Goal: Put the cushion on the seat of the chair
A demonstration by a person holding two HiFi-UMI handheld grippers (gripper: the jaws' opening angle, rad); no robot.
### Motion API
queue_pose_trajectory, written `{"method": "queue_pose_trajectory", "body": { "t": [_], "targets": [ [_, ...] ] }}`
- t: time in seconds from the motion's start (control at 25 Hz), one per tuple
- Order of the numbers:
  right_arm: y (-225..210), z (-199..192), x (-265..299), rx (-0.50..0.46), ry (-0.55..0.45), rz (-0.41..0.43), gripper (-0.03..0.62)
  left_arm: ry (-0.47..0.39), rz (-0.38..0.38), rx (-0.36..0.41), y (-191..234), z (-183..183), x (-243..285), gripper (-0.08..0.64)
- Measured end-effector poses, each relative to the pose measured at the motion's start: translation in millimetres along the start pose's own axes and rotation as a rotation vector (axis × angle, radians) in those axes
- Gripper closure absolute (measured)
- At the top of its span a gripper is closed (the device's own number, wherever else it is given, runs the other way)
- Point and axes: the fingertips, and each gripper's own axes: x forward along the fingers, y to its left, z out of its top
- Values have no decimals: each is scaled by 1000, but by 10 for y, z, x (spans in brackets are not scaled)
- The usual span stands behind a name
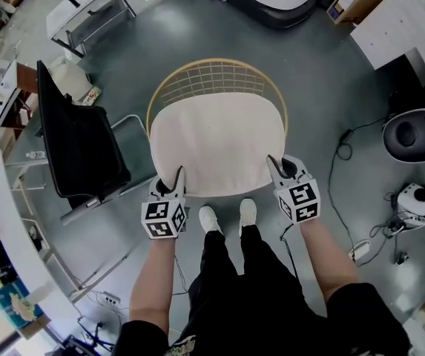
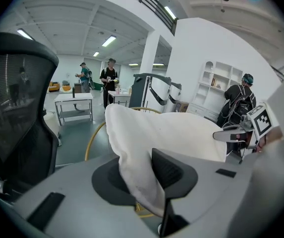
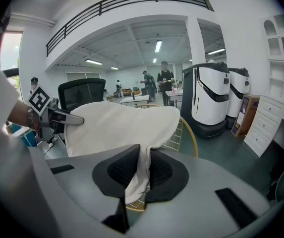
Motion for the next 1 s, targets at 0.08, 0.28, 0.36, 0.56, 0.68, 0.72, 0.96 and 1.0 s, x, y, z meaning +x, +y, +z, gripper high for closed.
{"method": "queue_pose_trajectory", "body": {
  "t": [0.08,0.28,0.36,0.56,0.68,0.72,0.96,1.0],
  "targets": [
    [20,-140,110,5,15,-8,548,17,-9,-7,66,-153,96,449],
    [-40,-481,420,24,55,-22,548,57,-10,-25,185,-486,424,449],
    [-120,-660,543,33,71,-27,548,73,-9,-29,181,-638,593,449],
    [-185,-951,889,44,100,-44,548,94,-13,-33,328,-908,896,448],
    [-261,-1197,1096,51,123,-53,548,113,-18,-22,380,-1106,1113,445],
    [-285,-1279,1160,53,131,-55,548,122,-19,-18,393,-1177,1181,445],
    [-401,-1716,1509,64,176,-69,545,176,-28,-30,518,-1606,1539,437],
    [-414,-1778,1565,65,183,-70,545,184,-30,-31,542,-1671,1592,436]
  ]
}}
